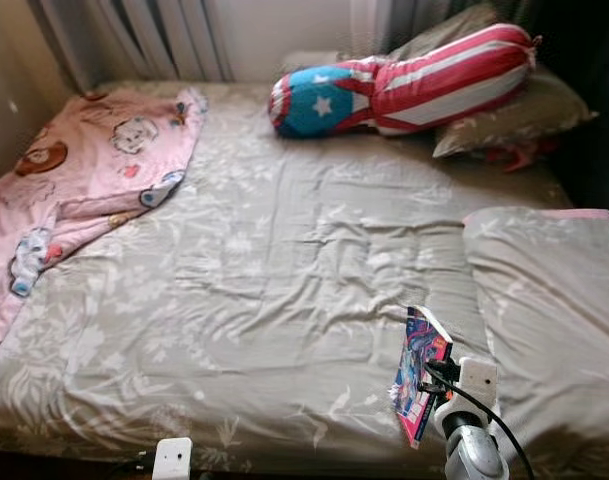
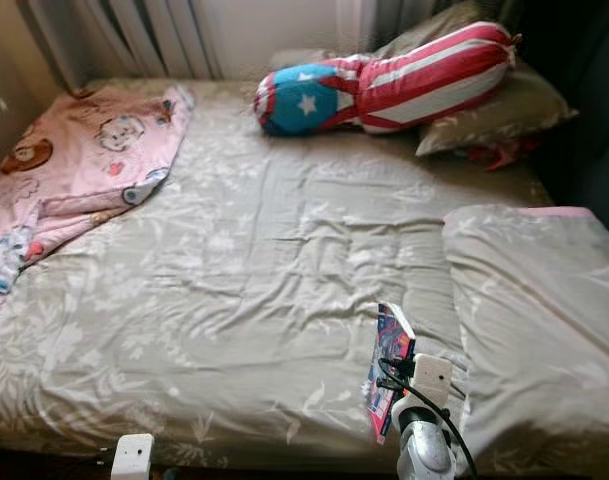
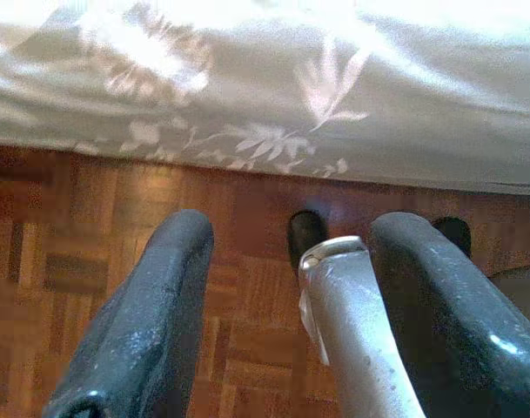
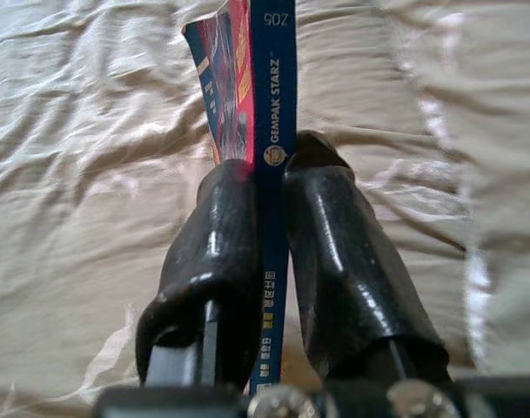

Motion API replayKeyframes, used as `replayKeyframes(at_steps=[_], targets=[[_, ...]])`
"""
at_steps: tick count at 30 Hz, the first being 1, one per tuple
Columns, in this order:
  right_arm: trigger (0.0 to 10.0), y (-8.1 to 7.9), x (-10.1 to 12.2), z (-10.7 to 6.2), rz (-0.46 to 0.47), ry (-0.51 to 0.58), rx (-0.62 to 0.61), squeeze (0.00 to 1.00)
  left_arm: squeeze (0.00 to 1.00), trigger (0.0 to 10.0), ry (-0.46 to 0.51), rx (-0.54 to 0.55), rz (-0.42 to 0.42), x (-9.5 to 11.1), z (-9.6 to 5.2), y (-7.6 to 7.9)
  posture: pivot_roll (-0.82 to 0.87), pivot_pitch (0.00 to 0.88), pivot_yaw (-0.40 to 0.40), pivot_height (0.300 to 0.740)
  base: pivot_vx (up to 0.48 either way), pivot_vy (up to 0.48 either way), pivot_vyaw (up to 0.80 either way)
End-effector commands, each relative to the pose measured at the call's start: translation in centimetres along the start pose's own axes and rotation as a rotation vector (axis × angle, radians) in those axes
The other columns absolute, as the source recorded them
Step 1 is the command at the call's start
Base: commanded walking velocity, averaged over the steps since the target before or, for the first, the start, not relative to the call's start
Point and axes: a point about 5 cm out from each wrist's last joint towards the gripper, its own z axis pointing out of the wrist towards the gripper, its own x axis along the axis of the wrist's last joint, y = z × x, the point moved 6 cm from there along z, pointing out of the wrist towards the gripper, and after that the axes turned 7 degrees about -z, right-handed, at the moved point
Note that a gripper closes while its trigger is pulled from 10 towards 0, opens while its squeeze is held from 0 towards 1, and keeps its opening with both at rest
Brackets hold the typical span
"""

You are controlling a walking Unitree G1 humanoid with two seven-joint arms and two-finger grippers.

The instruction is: Clean up the room

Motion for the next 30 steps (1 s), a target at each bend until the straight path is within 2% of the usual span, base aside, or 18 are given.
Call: replayKeyframes(at_steps=[1, 9, 25, 30], targets=[[10.0, 0.12, 0.03, 0.02, 0.009, 0.001, -0.006, 0.00, 0.00, 10.0, -0.037, 0.014, -0.007, -1.13, -0.26, -0.48, -0.16, 0.120, 0.009, 0.740, 0.000, 0.000, -0.76], [10.0, 0.12, 0.17, 0.04, 0.003, 0.008, -0.007, 0.00, 0.00, 10.0, -0.037, 0.011, -0.005, -1.11, -0.24, -0.33, -0.16, 0.121, 0.008, 0.740, 0.000, 0.000, -0.73], [10.0, 0.14, 0.26, 0.10, 0.009, 0.010, -0.016, 0.00, 0.00, 10.0, -0.027, 0.006, -0.005, -0.75, -0.13, -0.06, -0.16, 0.119, 0.008, 0.740, 0.000, 0.000, 0.00], [10.0, 0.22, 0.14, 0.10, 0.007, 0.002, -0.015, 0.00, 0.00, 10.0, -0.024, 0.005, -0.004, -0.71, -0.12, 0.00, -0.16, 0.117, 0.009, 0.740, 0.250, 0.000, -0.76]])
